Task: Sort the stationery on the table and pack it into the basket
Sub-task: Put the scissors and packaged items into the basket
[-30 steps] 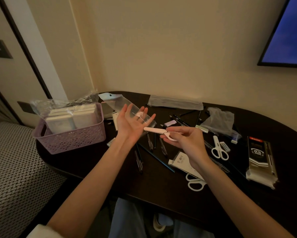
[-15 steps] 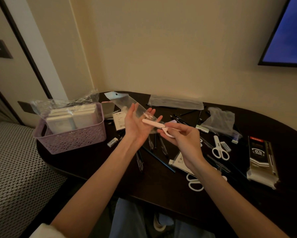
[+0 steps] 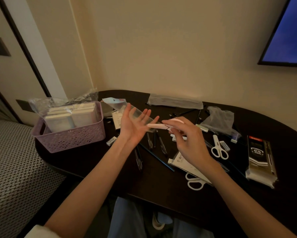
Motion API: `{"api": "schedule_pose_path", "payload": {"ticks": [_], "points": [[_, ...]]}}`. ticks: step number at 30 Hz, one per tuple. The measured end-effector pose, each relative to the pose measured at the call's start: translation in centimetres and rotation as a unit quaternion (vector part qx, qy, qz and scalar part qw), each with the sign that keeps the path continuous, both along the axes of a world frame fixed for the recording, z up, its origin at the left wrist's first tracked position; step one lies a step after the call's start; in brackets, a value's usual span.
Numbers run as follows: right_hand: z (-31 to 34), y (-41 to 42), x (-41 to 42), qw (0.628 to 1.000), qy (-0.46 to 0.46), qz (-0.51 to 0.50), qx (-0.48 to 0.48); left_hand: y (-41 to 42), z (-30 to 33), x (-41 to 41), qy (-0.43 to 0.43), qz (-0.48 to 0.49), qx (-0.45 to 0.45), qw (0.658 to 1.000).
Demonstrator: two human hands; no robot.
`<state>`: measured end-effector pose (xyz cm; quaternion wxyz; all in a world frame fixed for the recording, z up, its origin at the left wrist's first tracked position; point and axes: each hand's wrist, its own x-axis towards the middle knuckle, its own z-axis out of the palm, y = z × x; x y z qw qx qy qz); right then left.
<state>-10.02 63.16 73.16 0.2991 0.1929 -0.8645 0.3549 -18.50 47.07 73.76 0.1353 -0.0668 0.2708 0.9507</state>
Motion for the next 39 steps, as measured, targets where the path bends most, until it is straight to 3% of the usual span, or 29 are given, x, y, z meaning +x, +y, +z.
{"api": "schedule_pose_path", "payload": {"ticks": [2,4,7,11,24,31,36,39], "points": [[0.2,0.3,0.4,0.995,0.027,0.019,0.091,-0.4,0.2,-0.2,-0.027,0.005,0.019,0.999],[0.5,0.2,0.6,0.991,0.043,0.018,0.123,-0.4,0.3,-0.3,-0.053,0.005,0.032,0.998],[0.9,0.5,0.5,0.989,0.076,0.041,0.121,-0.3,0.4,-0.2,-0.087,-0.006,0.058,0.995],[0.9,0.5,0.7,0.989,0.053,0.081,0.108,-0.3,0.6,-0.3,-0.114,-0.006,0.095,0.989],[0.4,-0.1,-0.5,0.964,0.129,0.084,0.216,0.8,1.2,0.5,-0.206,-0.015,0.069,0.976],[-0.2,-0.3,-1.4,0.977,0.123,-0.029,0.172,1.5,0.9,1.4,-0.161,-0.094,0.025,0.982],[0.1,-0.1,-2.0,0.976,0.122,-0.047,0.174,1.1,-0.1,1.2,-0.098,-0.134,-0.044,0.985],[0.0,-0.1,-2.1,0.975,0.1,-0.038,0.193,1.2,0.3,1.3,-0.099,-0.142,-0.029,0.984]]}}
